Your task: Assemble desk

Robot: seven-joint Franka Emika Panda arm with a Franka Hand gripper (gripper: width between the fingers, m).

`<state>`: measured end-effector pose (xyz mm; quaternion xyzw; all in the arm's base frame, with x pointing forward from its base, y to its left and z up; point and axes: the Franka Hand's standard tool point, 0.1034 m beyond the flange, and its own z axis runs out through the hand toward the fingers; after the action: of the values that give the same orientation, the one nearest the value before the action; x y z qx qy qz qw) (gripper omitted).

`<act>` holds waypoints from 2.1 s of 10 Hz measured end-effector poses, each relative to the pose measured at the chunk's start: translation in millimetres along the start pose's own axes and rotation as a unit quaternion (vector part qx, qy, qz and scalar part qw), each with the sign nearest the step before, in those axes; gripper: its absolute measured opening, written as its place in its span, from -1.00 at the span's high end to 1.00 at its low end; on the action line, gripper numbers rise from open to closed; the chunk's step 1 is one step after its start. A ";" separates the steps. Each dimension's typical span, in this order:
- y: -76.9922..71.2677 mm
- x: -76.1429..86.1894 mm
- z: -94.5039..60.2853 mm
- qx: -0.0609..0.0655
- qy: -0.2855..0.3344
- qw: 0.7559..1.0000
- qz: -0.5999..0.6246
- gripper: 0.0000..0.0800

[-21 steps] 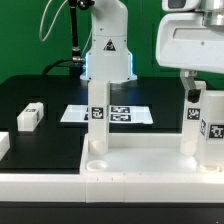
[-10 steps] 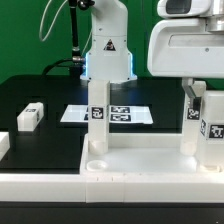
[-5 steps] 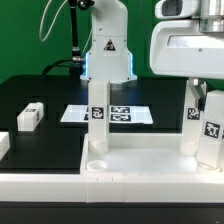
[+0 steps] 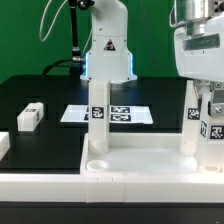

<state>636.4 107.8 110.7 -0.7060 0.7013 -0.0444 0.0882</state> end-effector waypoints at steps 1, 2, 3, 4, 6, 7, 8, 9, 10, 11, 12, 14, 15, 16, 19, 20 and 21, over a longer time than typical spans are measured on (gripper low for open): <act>0.2 0.3 -0.1 -0.001 0.000 1.000 0.001 0.25; 0.3 0.1 0.3 -0.001 0.000 1.000 -0.012 0.25; -0.3 -2.0 0.6 0.000 0.002 0.999 -0.046 -0.08; -3.4 -10.4 -0.1 0.009 0.004 0.994 -0.109 -0.46; -1.7 -26.3 -1.7 -0.008 0.002 0.957 -0.290 -0.59; -0.5 -27.9 -0.9 -0.009 0.001 0.944 -0.330 -0.59; -0.6 -26.5 -0.6 -0.009 0.001 0.935 -0.354 -0.62; -0.6 -26.0 -0.5 -0.009 0.001 0.924 -0.383 -0.62; -0.7 -25.6 -0.5 -0.010 0.001 0.909 -0.417 -0.62; -1.7 -21.6 -1.4 -0.008 0.004 0.879 -0.476 -0.62; -3.6 -11.3 -3.5 -0.004 0.009 0.840 -0.542 -0.62; -3.5 -4.8 -0.9 -0.019 0.015 0.760 -0.650 -0.62; -8.5 -5.2 1.3 -0.035 0.017 0.700 -0.713 -0.62; -9.4 -4.6 1.1 -0.032 0.019 0.703 -0.710 -0.62; -8.9 -4.5 1.6 -0.031 0.019 0.732 -0.680 -0.22; -8.8 -4.5 1.7 -0.030 0.020 0.762 -0.647 0.20; -8.7 -4.5 1.7 -0.030 0.021 0.781 -0.623 0.20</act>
Offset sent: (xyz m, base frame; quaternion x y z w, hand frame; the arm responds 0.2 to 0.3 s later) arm 0.0162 0.0265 0.0068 0.0525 0.0169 -0.2664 0.9623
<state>645.2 112.5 110.9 -0.9902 0.1113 -0.0837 0.0055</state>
